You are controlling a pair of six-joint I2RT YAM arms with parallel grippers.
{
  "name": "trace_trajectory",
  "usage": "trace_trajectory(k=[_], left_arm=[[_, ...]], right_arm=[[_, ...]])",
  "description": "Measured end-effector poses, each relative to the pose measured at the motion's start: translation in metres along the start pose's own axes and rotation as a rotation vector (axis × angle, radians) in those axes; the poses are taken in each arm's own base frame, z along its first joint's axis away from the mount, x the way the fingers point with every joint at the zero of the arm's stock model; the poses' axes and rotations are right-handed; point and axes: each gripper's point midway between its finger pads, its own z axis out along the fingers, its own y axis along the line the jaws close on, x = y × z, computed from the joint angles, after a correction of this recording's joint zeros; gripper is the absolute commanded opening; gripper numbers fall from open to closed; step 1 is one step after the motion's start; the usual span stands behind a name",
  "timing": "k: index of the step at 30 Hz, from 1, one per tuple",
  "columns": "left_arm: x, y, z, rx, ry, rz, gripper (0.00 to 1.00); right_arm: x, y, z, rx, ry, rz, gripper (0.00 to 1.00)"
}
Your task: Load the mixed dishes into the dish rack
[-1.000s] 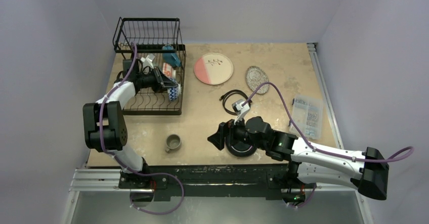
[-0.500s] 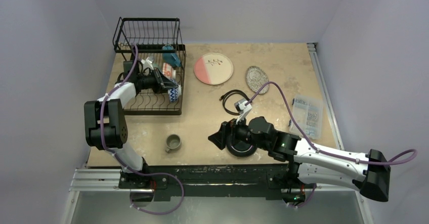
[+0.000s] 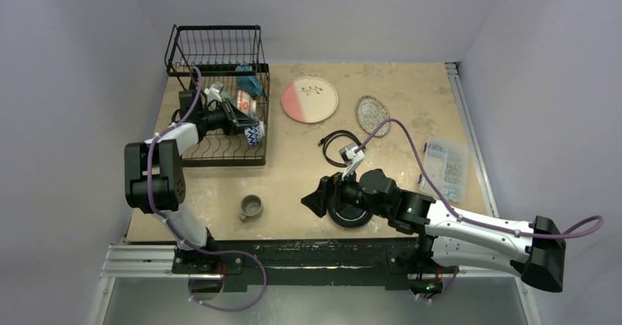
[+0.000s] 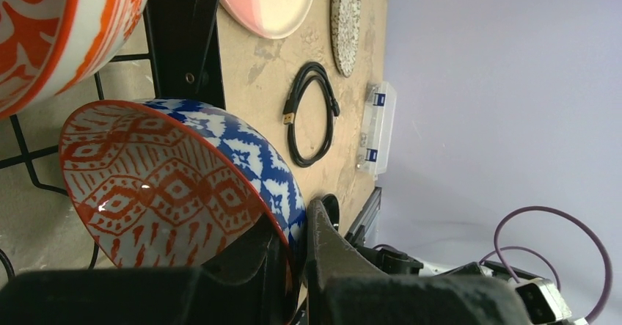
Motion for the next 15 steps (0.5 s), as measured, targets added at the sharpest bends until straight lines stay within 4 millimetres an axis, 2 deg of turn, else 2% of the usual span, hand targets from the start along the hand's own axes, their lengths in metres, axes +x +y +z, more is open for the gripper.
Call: trace_trajectory(k=[15], left_arm=[[0.000, -0.005, 0.002, 0.051, -0.010, -0.018, 0.00]], right_arm=[[0.012, -0.004, 0.008, 0.012, 0.050, -0.005, 0.99]])
